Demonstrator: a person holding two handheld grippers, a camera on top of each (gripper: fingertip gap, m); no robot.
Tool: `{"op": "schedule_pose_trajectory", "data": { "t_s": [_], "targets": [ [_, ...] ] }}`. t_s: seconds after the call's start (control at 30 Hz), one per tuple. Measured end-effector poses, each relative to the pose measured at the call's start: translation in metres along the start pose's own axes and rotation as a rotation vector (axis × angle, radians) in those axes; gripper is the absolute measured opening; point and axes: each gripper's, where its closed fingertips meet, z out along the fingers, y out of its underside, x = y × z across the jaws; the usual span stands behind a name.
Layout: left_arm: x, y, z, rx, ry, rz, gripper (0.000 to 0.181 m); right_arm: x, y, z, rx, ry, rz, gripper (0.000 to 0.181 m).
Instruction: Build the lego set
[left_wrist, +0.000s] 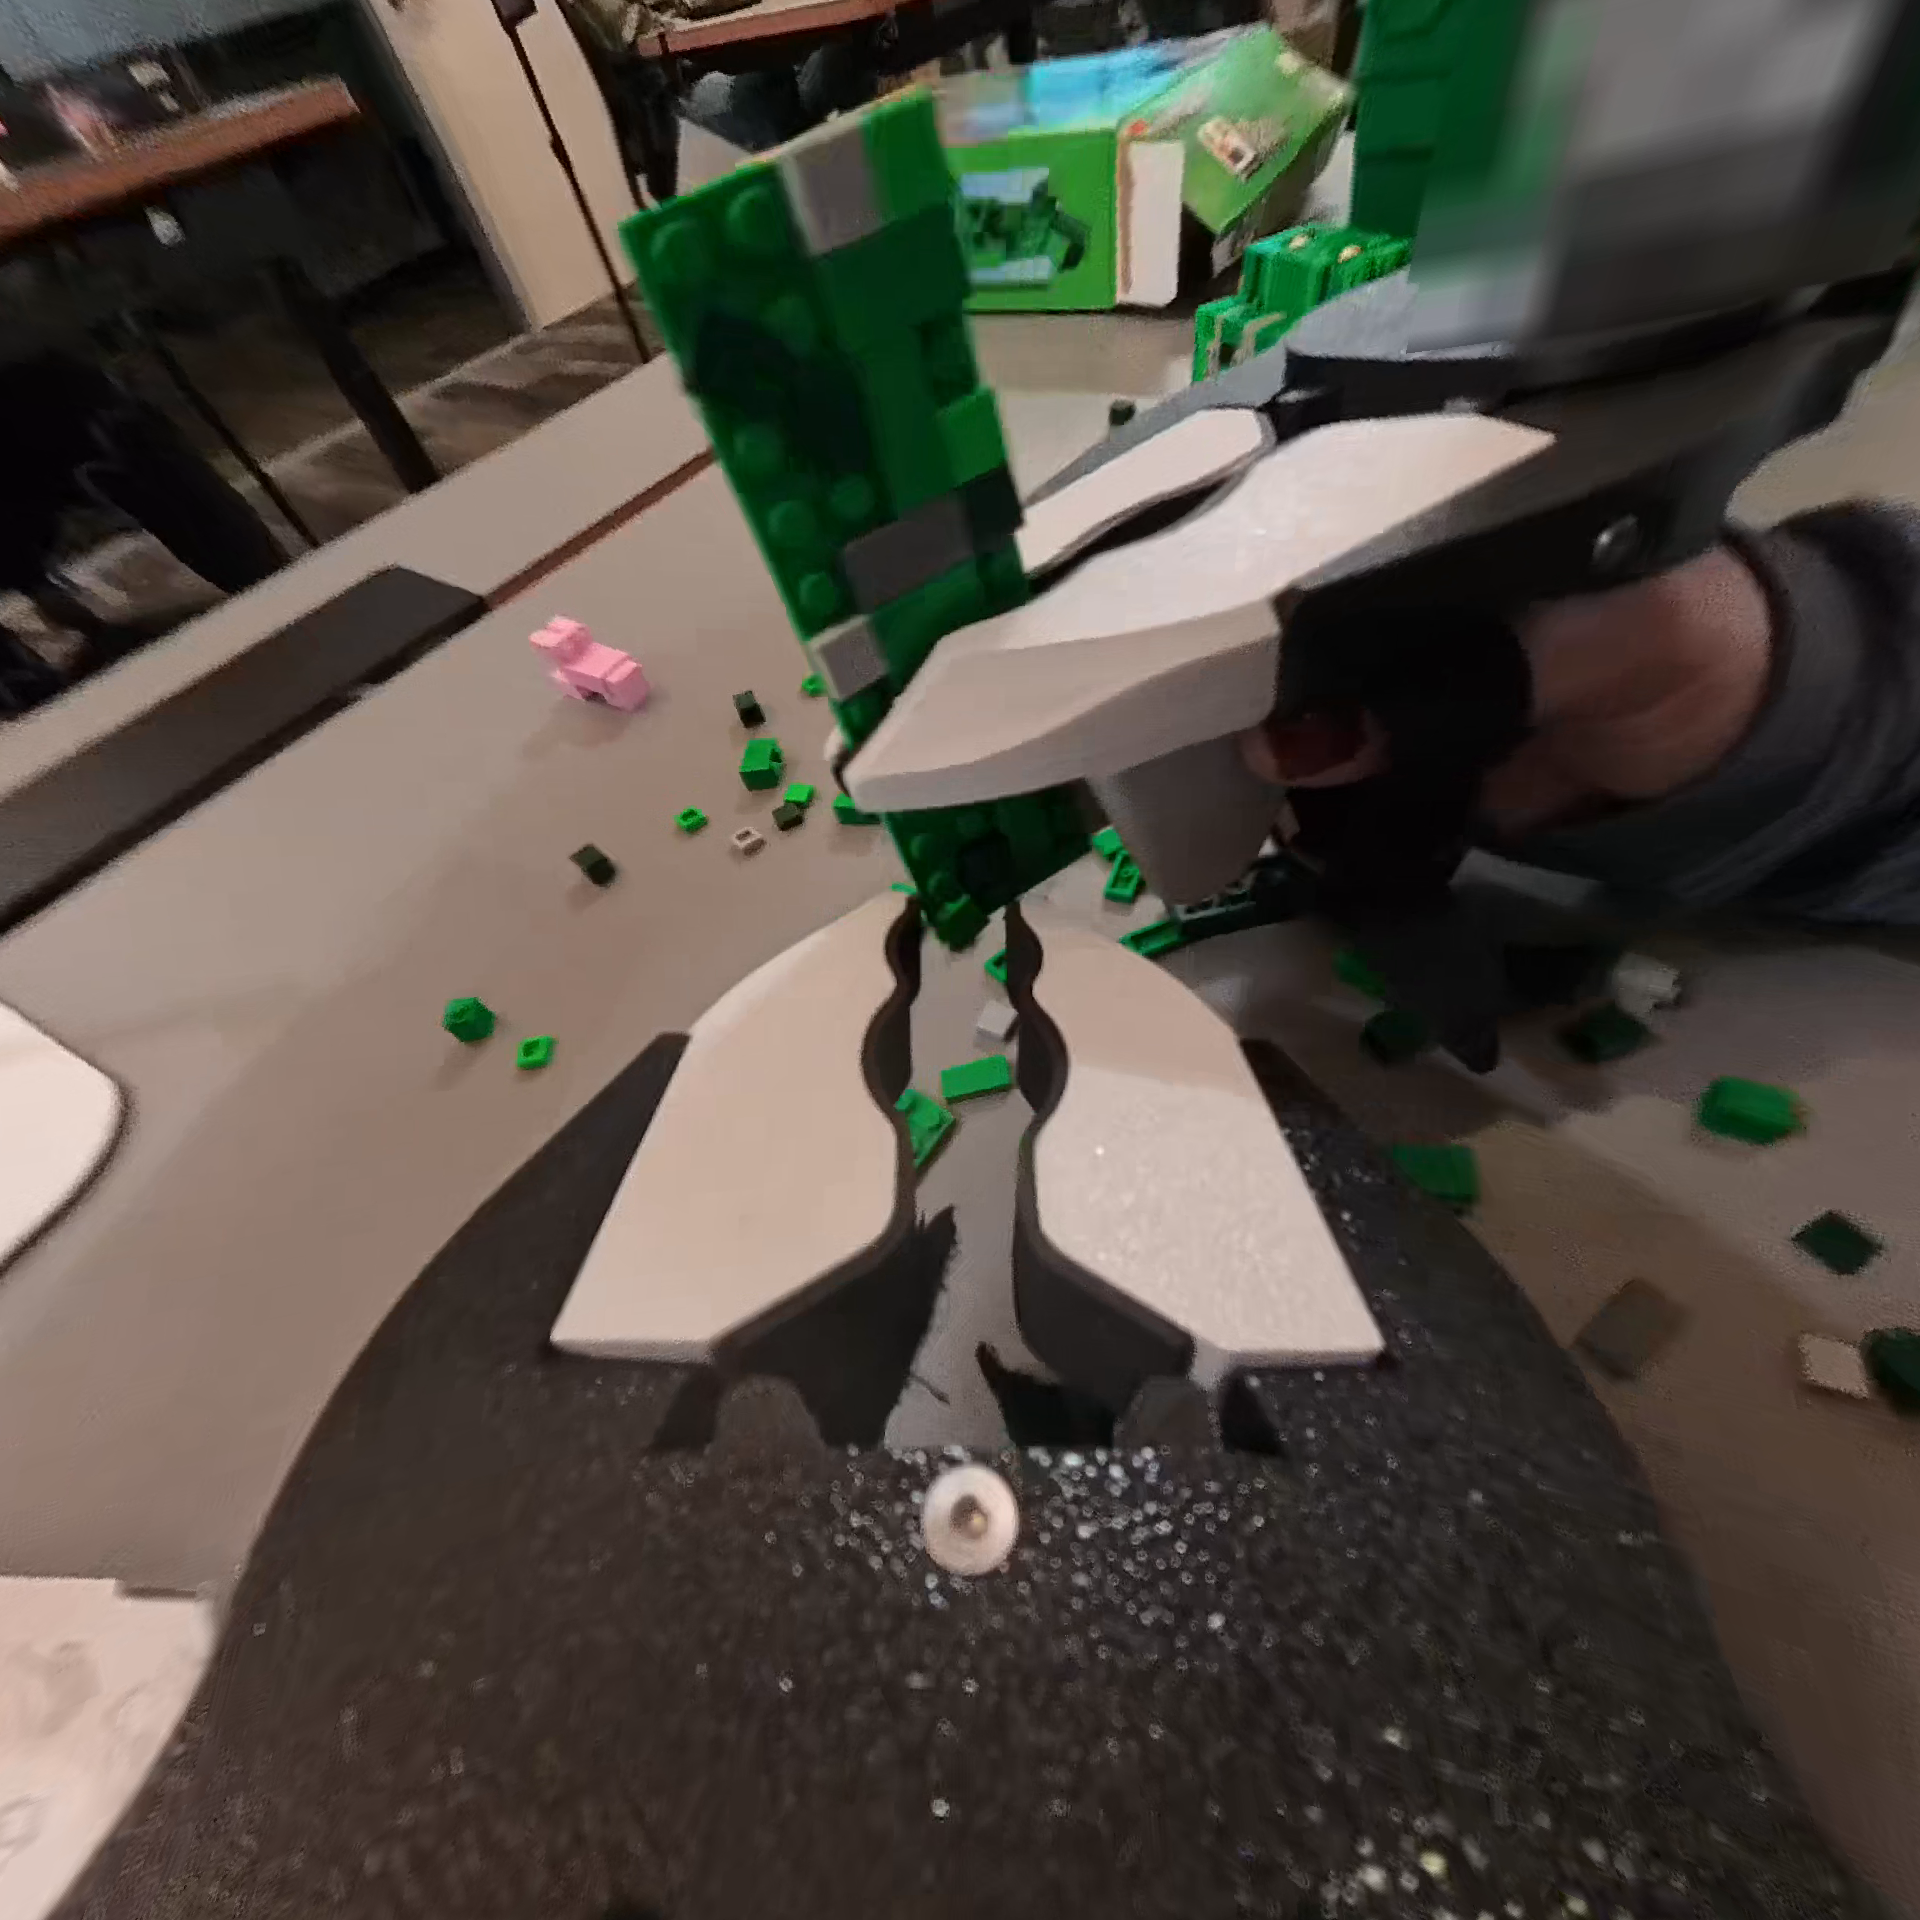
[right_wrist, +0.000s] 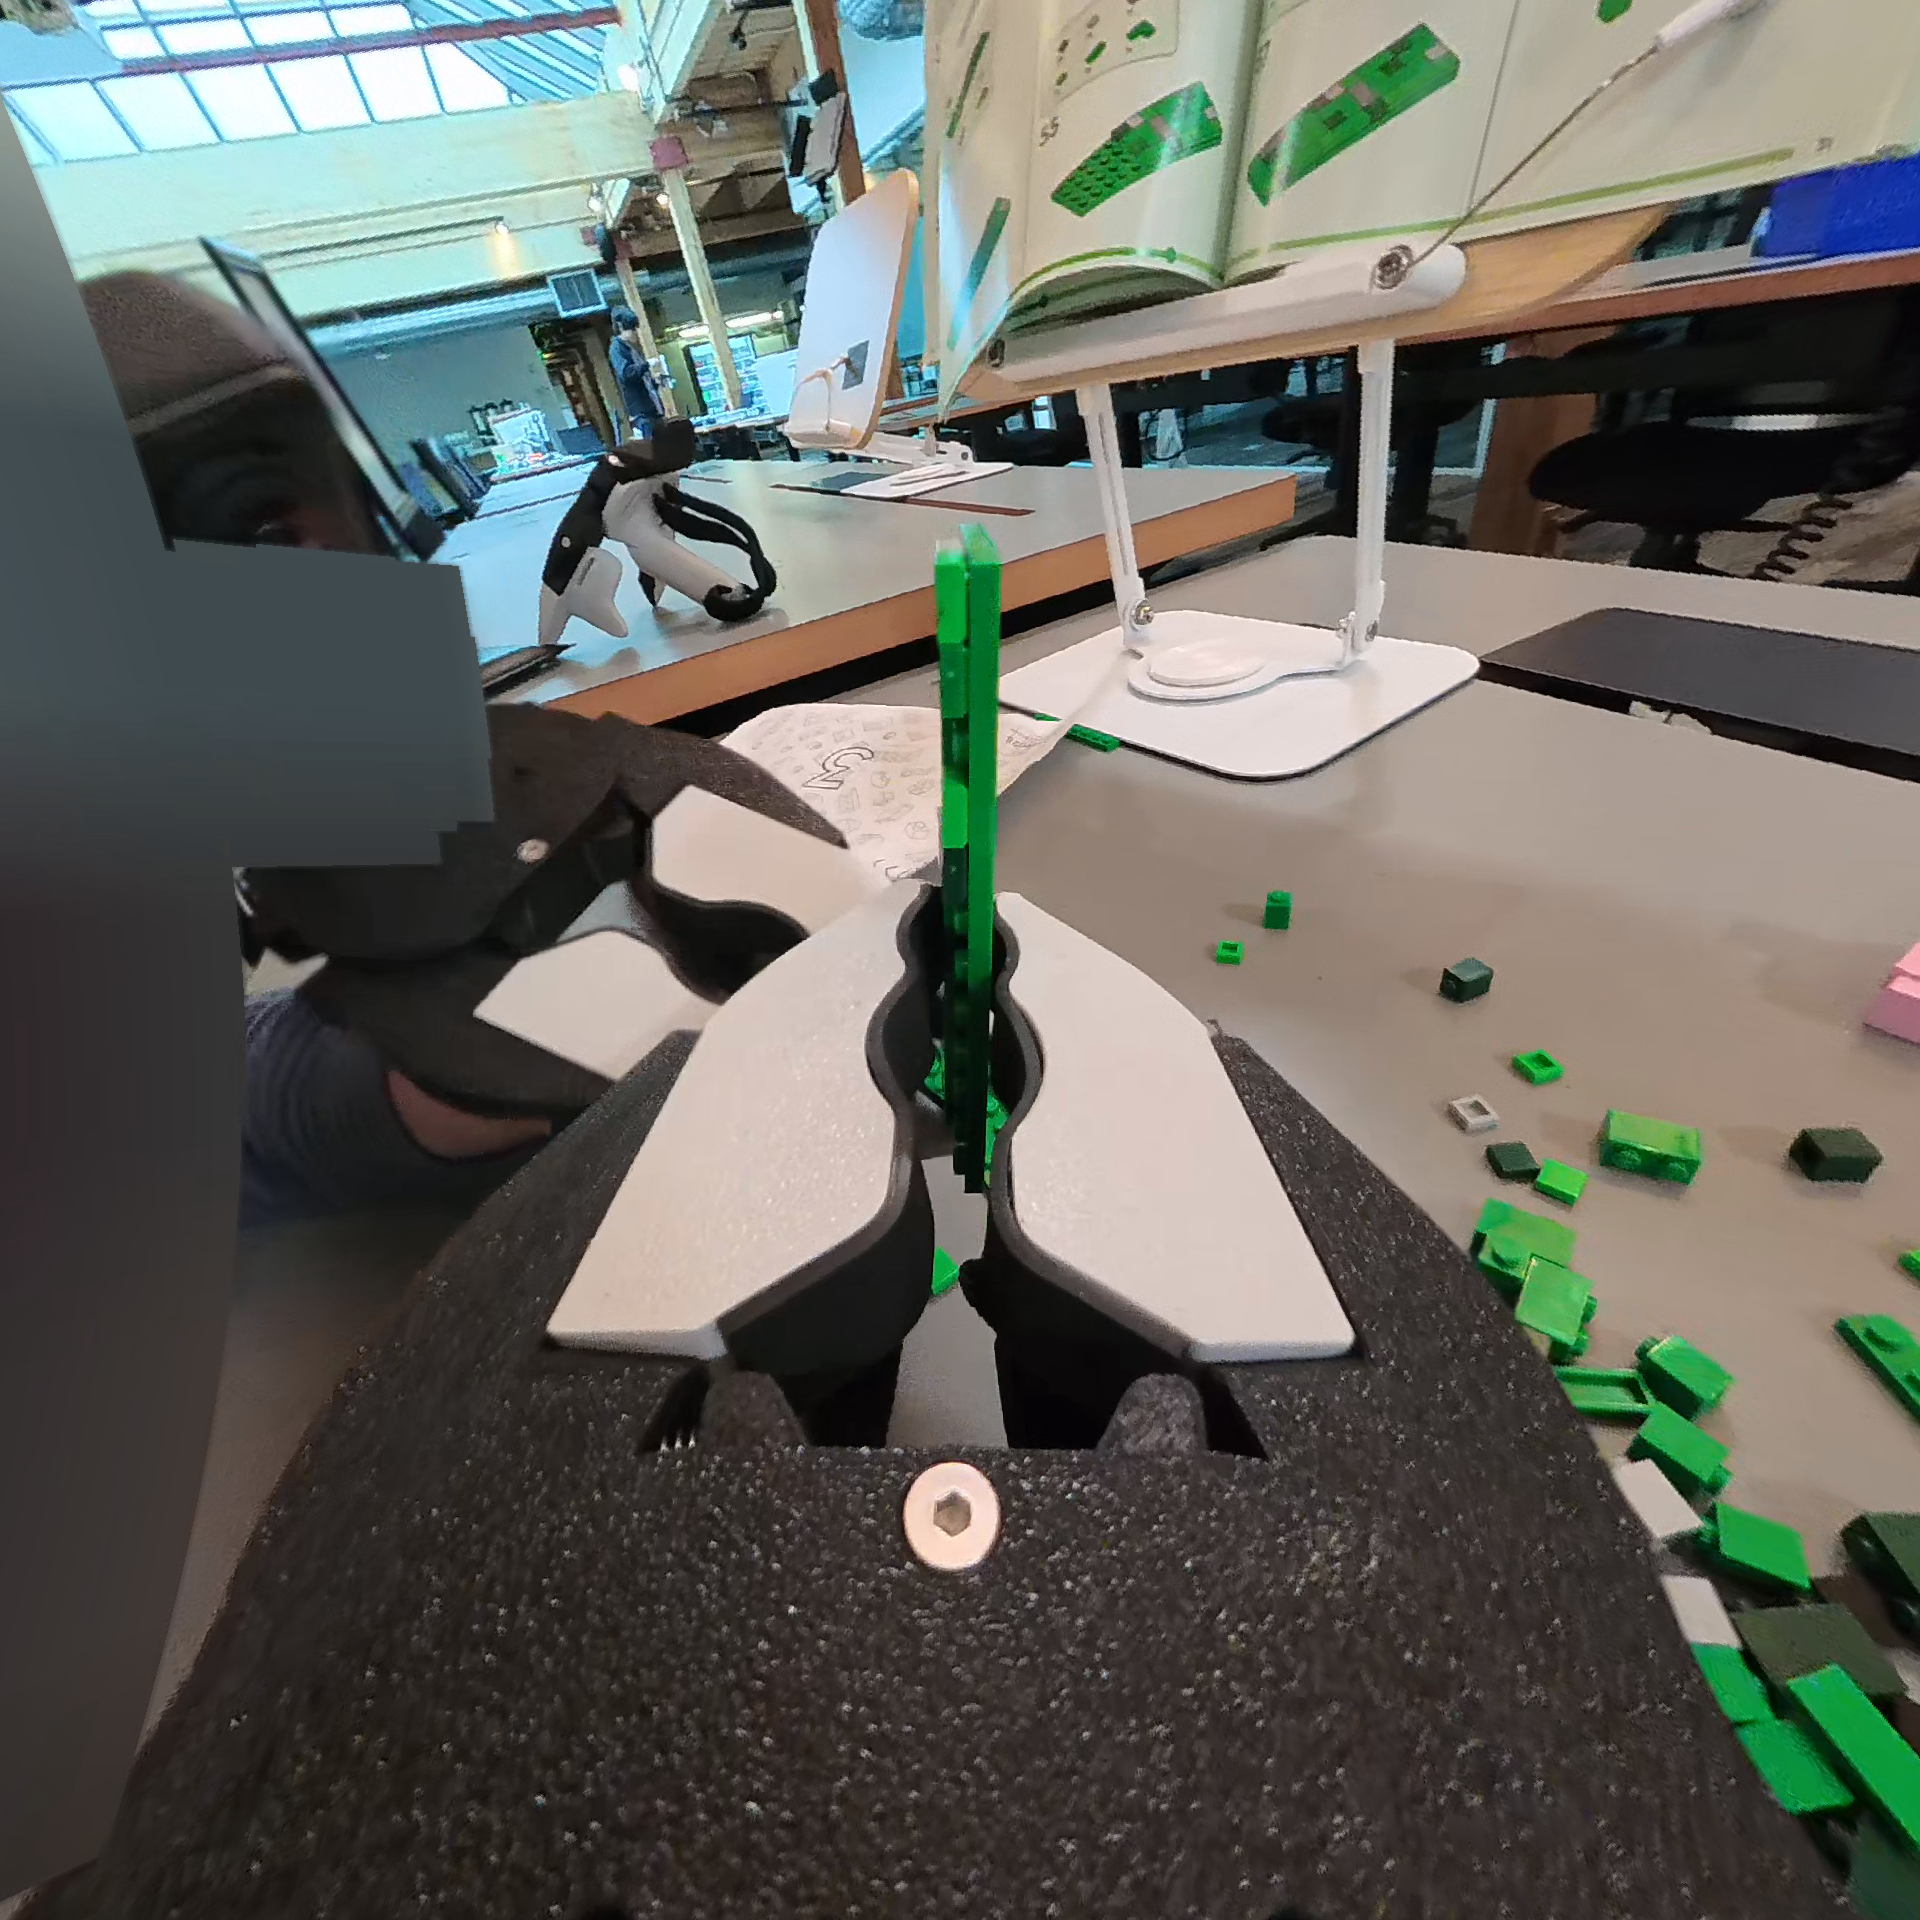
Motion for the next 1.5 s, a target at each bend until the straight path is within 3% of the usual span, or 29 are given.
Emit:
{"op": "schedule_pose_trajectory", "data": {
  "t_s": [0.23,0.6,0.77,1.13,1.5],
  "targets": [
    [-0.002,0.003,-0.001,-0.065,-0.065,0.130,0.009,0.001,0.001,-0.001,-0.019,0.014,0.016,0.006],
    [0.014,-0.003,-0.005,0.058,0.288,-0.284,0.004,-0.004,-0.004,-0.007,-0.022,-0.102,0.007,0.006],
    [0.013,0.000,-0.001,0.042,0.201,-0.148,0.006,0.000,0.000,-0.006,-0.043,-0.057,-0.012,0.006],
    [0.015,-0.004,-0.005,0.076,0.269,-0.199,0.006,0.003,-0.002,-0.007,-0.038,-0.032,0.021,0.007],
    [0.012,0.005,-0.001,0.017,0.224,-0.157,0.006,0.005,0.006,-0.003,-0.065,-0.016,0.041,0.006]
  ]
}}
